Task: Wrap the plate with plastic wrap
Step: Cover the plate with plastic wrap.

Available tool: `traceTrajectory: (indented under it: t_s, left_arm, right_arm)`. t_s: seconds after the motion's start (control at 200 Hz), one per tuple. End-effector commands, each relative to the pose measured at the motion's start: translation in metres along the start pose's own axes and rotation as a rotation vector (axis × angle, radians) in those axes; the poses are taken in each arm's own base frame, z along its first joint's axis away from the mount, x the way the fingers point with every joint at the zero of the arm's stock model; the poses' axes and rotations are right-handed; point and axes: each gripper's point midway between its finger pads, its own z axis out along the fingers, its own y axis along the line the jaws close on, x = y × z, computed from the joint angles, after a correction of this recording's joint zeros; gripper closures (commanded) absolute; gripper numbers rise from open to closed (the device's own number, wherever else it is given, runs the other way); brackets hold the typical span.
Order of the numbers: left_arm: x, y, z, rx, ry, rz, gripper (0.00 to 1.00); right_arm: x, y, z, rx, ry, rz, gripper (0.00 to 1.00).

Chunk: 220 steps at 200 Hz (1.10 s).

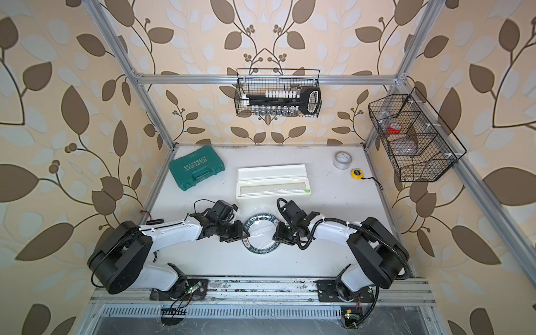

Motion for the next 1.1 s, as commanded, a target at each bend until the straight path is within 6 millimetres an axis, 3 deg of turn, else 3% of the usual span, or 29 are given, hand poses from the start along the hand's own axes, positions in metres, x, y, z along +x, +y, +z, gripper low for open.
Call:
traceTrajectory:
  t_s: [0.0, 0.095, 0.23, 0.4, 0.51, 0.59, 0.66, 0.72, 0.82, 0.915, 0.995, 1.095]
  left_arm:
    - [0.011, -0.029, 0.002, 0.134, 0.039, 0.031, 0.65]
    - [0.019, -0.034, 0.001, 0.178, 0.052, 0.017, 0.65]
    - [0.029, -0.044, -0.004, 0.242, 0.066, 0.013, 0.64]
    - [0.042, -0.040, -0.005, 0.233, 0.103, 0.013, 0.48]
    - [0.056, -0.017, -0.008, 0.114, 0.154, -0.007, 0.39]
    - [0.058, 0.006, -0.025, -0.055, 0.139, -0.009, 0.30]
    - [0.046, 0.018, -0.049, -0.190, 0.063, 0.016, 0.25]
    - [0.030, 0.016, -0.071, -0.260, -0.017, 0.062, 0.24]
    - [-0.004, -0.019, -0.088, -0.212, -0.139, 0.187, 0.24]
    - [-0.031, -0.058, -0.082, -0.125, -0.174, 0.301, 0.25]
    - [-0.049, -0.079, -0.068, -0.101, -0.156, 0.389, 0.26]
    - [-0.068, -0.087, -0.046, -0.130, -0.121, 0.461, 0.27]
  right_arm:
    - [-0.014, 0.001, 0.000, -0.016, -0.015, -0.044, 0.70]
    - [-0.019, -0.009, 0.000, 0.019, 0.005, -0.104, 0.80]
    - [-0.027, -0.030, -0.004, 0.143, 0.055, -0.242, 0.82]
    - [-0.047, -0.035, -0.014, 0.213, 0.028, -0.314, 0.60]
    - [-0.058, -0.031, -0.018, 0.220, 0.011, -0.315, 0.46]
    - [-0.062, -0.028, -0.024, 0.227, -0.012, -0.320, 0.37]
    - [-0.064, -0.027, -0.033, 0.228, -0.031, -0.316, 0.33]
    - [-0.061, -0.026, -0.039, 0.219, -0.037, -0.306, 0.32]
    - [-0.048, -0.026, -0.045, 0.177, -0.042, -0.242, 0.33]
    - [-0.031, -0.019, -0.045, 0.074, -0.031, -0.160, 0.39]
    - [-0.022, -0.015, -0.042, 0.009, -0.024, -0.107, 0.46]
    - [-0.016, -0.013, -0.034, -0.035, -0.008, -0.067, 0.52]
